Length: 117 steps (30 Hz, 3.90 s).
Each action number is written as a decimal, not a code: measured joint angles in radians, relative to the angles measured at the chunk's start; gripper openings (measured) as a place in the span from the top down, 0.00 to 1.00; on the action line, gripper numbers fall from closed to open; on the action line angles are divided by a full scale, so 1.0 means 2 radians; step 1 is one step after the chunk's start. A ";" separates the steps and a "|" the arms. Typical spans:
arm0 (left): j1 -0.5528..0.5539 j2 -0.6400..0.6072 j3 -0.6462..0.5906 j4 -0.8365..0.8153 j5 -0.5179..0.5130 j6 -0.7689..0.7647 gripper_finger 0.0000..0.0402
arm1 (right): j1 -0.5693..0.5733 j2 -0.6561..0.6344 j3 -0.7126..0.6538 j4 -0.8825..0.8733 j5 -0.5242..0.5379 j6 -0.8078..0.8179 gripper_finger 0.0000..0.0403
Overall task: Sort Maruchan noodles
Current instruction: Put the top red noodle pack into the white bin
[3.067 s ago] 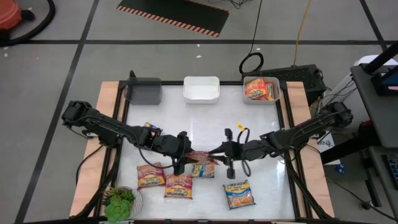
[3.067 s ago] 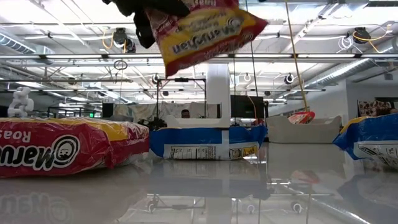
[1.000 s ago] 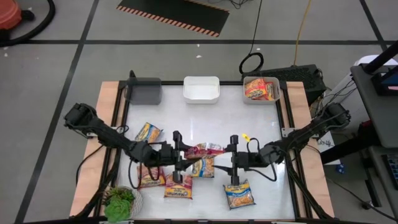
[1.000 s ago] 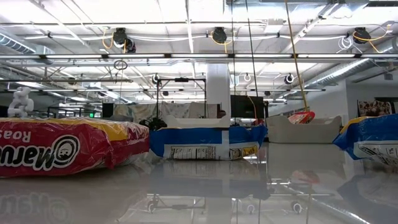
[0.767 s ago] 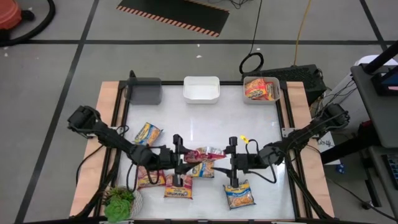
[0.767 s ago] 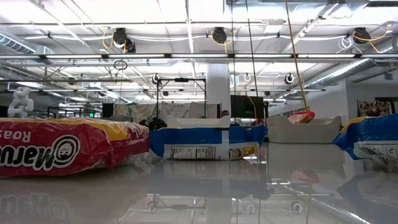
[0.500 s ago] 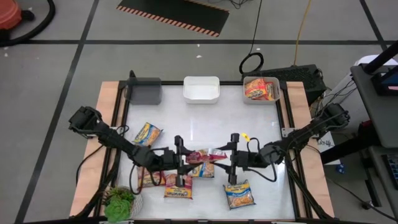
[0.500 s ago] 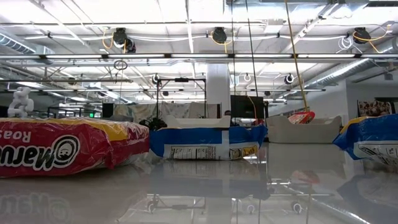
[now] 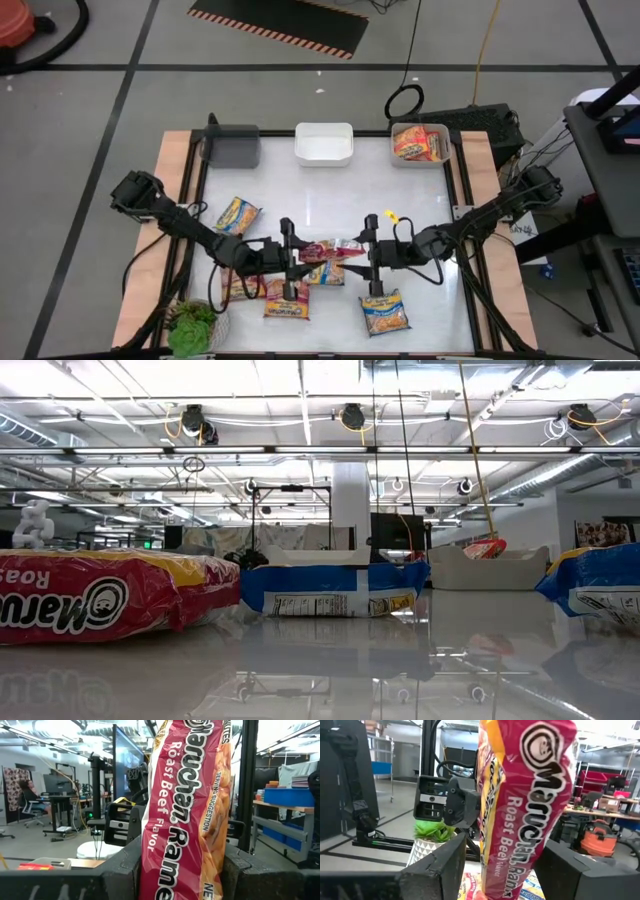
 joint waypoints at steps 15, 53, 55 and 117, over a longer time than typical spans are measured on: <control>0.003 -0.002 0.001 -0.021 -0.018 0.024 0.62 | 0.000 0.000 -0.001 -0.001 0.026 0.002 0.79; 0.006 -0.202 0.009 -0.471 0.036 -0.139 0.29 | -0.006 -0.004 0.121 -0.423 0.007 0.244 0.78; 0.005 -0.202 0.009 -0.483 0.043 -0.139 0.29 | -0.011 0.001 0.121 -0.427 -0.009 0.253 0.78; 0.111 -0.108 0.009 -0.462 0.145 -0.150 0.65 | -0.055 0.022 0.121 -0.456 0.003 0.265 0.74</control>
